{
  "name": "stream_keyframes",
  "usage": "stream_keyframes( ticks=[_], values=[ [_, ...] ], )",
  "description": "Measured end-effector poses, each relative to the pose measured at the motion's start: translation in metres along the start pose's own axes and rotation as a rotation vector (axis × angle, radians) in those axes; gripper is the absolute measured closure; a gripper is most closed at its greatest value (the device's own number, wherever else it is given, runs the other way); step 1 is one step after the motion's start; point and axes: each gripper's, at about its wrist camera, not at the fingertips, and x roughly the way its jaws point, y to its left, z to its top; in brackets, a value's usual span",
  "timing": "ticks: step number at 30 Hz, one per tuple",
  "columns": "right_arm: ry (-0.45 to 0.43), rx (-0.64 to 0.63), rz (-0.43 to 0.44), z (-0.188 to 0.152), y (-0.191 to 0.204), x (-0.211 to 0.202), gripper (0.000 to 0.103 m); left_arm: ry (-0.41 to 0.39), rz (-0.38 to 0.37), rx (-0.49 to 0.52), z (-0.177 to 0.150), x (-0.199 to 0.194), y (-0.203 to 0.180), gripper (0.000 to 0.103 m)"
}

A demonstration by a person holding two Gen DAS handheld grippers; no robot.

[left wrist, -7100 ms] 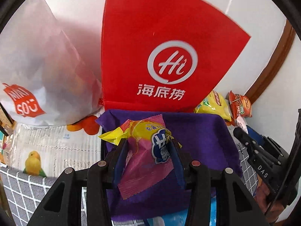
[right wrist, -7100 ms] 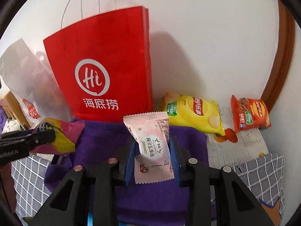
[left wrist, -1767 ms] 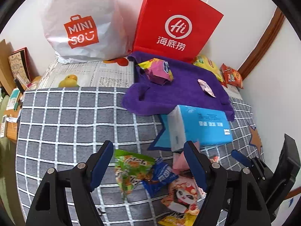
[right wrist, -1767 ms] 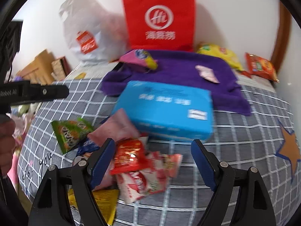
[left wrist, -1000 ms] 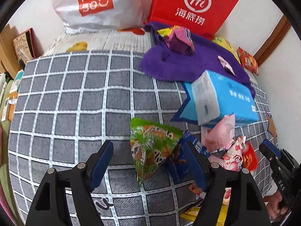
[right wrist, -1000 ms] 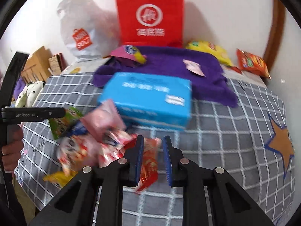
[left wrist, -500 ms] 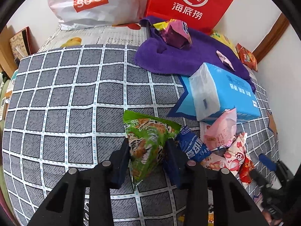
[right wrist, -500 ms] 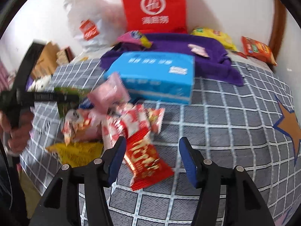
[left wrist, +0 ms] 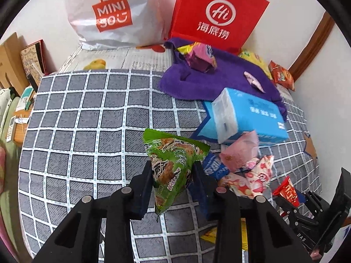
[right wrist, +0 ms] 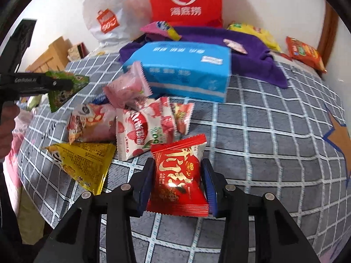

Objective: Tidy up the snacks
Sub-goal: 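Lift and carry both held packets toward the purple towel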

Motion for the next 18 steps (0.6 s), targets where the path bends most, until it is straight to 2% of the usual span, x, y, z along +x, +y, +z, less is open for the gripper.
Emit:
stream_keyframes(
  ticks=[4, 13, 18],
  values=[
    [-0.035, 0.036, -0.03, 0.0, -0.01, -0.018, 0.061, -0.016, -0.022, 0.012, -0.002, -0.013, -0.012, 0.07],
    [-0.125, 0.091, -0.128, 0.009, -0.029, -0.069, 0.061, -0.041, -0.13, 0.054, -0.002, -0.033, -0.06, 0.07],
    [-0.159, 0.13, -0.139, 0.021, -0.039, -0.086, 0.061, -0.059, -0.162, 0.096, 0.006, -0.041, -0.085, 0.07]
  ],
)
